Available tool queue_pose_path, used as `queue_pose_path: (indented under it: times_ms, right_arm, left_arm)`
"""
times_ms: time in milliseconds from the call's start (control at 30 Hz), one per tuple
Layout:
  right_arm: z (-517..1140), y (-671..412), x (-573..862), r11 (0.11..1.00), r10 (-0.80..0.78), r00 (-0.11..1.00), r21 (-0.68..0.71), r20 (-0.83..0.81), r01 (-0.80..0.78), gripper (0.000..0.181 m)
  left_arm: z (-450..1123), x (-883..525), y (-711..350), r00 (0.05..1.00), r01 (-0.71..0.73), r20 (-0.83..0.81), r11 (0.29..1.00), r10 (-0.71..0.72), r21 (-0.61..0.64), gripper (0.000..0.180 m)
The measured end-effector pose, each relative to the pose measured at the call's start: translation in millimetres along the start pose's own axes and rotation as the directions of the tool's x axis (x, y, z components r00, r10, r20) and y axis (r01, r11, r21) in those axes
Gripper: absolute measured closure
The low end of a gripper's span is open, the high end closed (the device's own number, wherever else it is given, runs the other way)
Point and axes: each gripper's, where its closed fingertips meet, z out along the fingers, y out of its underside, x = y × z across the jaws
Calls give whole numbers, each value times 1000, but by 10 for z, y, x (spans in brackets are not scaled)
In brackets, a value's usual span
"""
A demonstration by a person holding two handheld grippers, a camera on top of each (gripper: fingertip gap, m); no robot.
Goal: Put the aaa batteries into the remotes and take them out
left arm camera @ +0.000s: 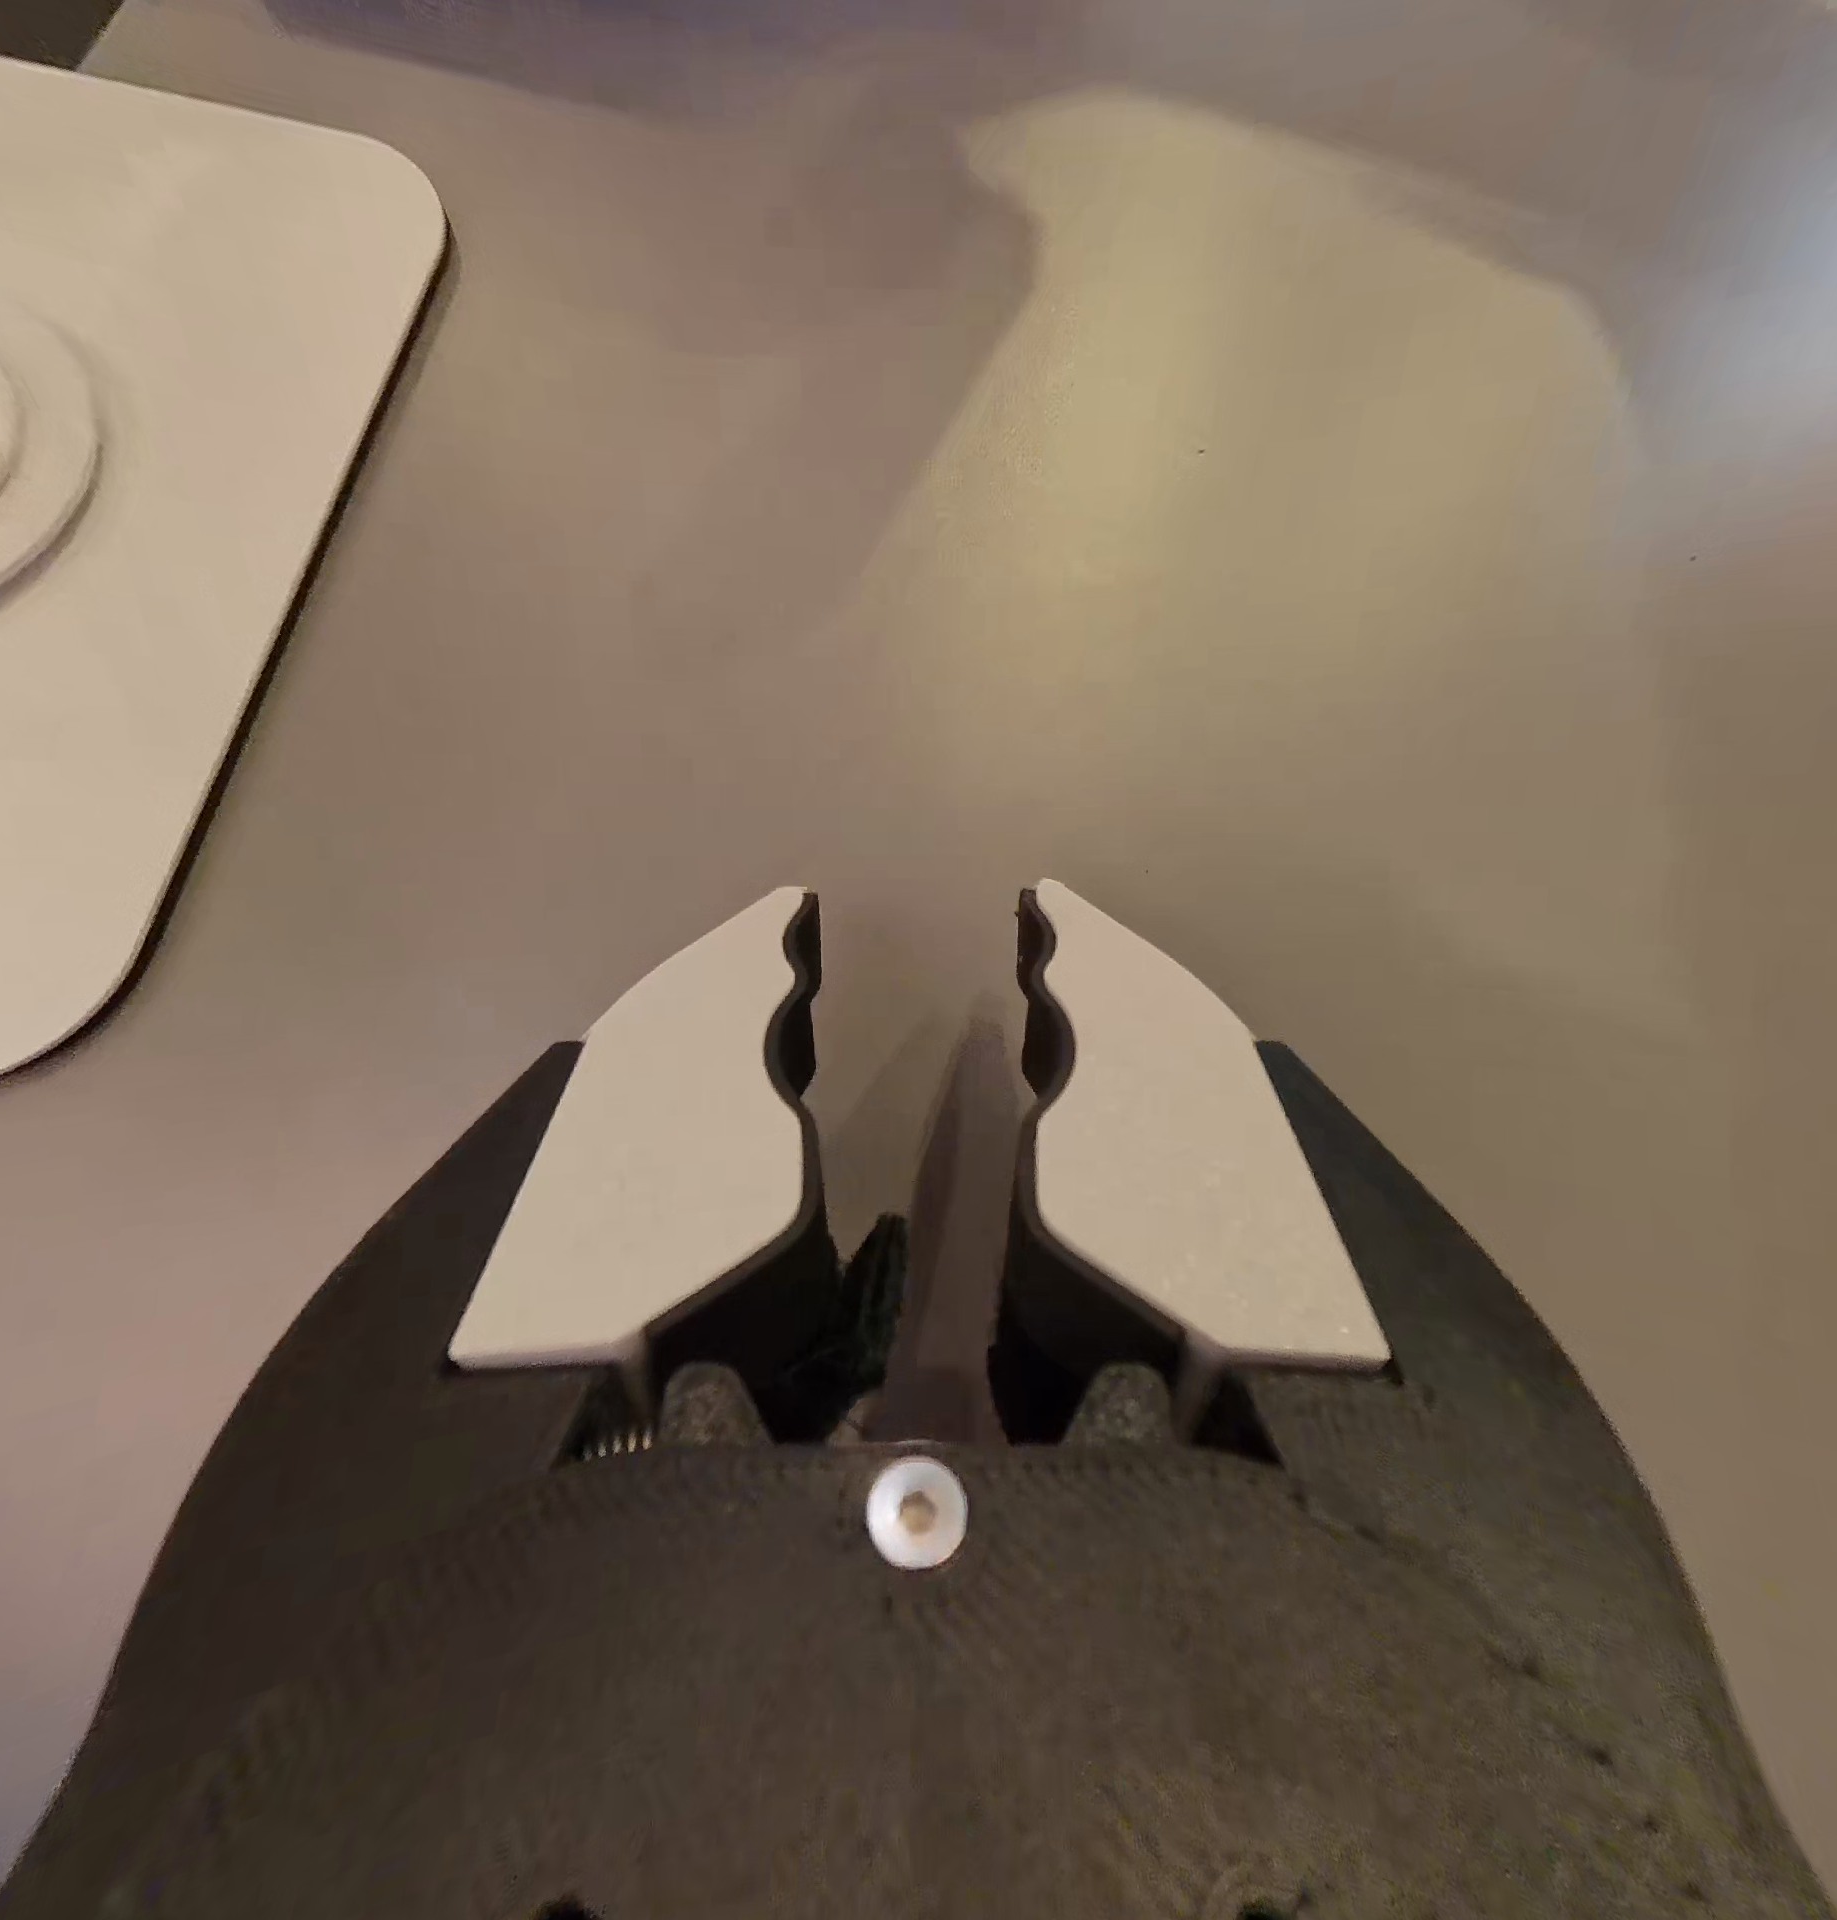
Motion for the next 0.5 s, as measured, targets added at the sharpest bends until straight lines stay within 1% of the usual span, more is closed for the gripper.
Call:
queue_pose_path:
  times_ms: [100, 200, 300, 500]
  right_arm:
    - [271, 205, -180, 999, -29, 996, -30, 79, 31, 156]
    - [528, 263, -412, 993, -101, 985, -41, 139, 108, 156]
    - [742, 205, -575, 994, -110, 978, -6, 175, 113, 156]
    - [1033, 231, -695, 993, -114, 972, 3, 207, 116, 157]
  left_arm:
    - [11, 32, -1, 999, 9, -47, 1000, -10, -2, 143]
    - [54, 84, 33, 994, 16, -109, 999, -21, -43, 143]
    - [86, 92, 58, 993, 15, -119, 997, -24, -71, 143]
    - [94, 84, 61, 992, 25, -122, 997, -34, -74, 144]
